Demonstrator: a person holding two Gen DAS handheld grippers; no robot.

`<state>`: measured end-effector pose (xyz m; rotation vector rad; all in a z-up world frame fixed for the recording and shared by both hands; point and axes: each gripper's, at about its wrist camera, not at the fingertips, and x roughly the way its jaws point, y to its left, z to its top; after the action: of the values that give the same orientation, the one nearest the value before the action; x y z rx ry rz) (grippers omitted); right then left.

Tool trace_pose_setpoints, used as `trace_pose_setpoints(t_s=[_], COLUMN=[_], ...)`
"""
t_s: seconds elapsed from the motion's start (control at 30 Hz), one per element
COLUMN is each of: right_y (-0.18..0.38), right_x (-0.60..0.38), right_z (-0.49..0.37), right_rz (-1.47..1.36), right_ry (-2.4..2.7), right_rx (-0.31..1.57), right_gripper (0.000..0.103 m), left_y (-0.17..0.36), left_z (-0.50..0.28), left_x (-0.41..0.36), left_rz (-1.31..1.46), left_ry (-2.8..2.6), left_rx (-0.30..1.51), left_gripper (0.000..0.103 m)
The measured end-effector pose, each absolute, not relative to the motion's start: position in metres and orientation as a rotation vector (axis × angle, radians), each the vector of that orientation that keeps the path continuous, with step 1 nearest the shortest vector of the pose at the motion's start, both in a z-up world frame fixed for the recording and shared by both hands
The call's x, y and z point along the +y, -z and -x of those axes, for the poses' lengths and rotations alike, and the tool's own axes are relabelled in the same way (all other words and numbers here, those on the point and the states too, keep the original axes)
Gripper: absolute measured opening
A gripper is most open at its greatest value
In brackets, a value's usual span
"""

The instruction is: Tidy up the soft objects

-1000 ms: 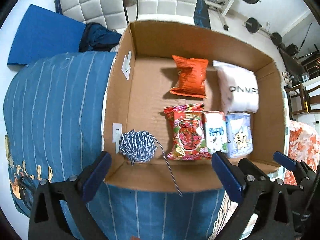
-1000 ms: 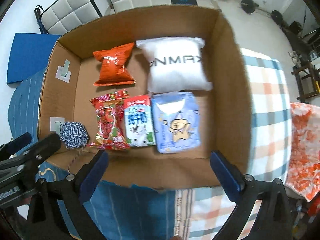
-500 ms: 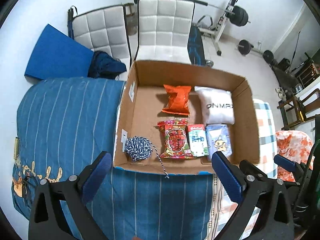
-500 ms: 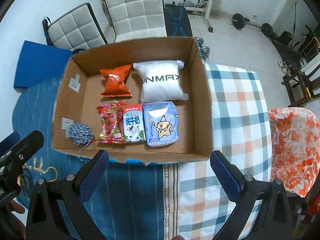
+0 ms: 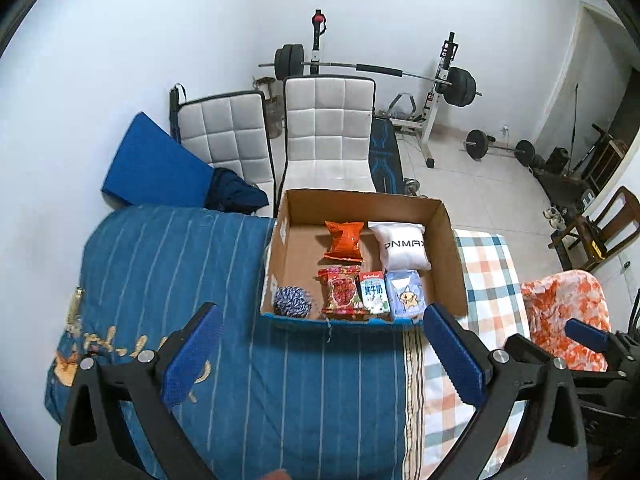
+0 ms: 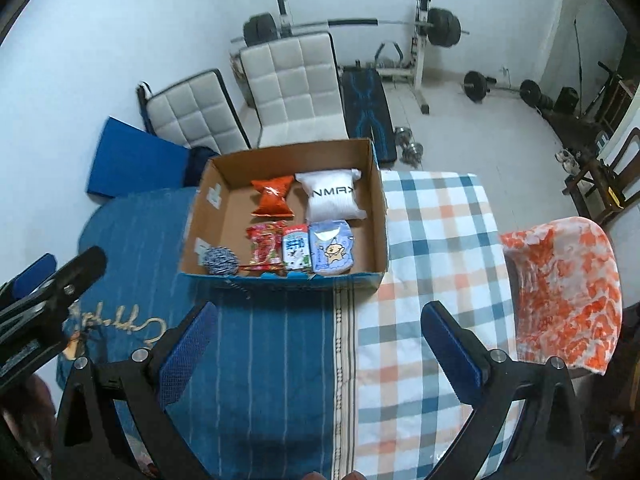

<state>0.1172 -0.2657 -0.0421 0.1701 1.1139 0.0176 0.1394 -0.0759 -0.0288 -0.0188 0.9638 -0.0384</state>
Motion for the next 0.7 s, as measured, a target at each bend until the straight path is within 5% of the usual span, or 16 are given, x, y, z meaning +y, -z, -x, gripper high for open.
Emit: trace_pose_setpoints(t_s=[0.7], right_y=[-0.042], right_x=[-0.272], right_z=[0.009], right_rz=[-0.109], right_ry=[-0.073], right_rx=[1.010], right_gripper=[0.103], left_y=[-0.040], left_z=[-0.031], left_x=[-0.072], left_rz=[0.022], left_ry=[0.016], left_rx=[0.887], left_gripper=[0.103])
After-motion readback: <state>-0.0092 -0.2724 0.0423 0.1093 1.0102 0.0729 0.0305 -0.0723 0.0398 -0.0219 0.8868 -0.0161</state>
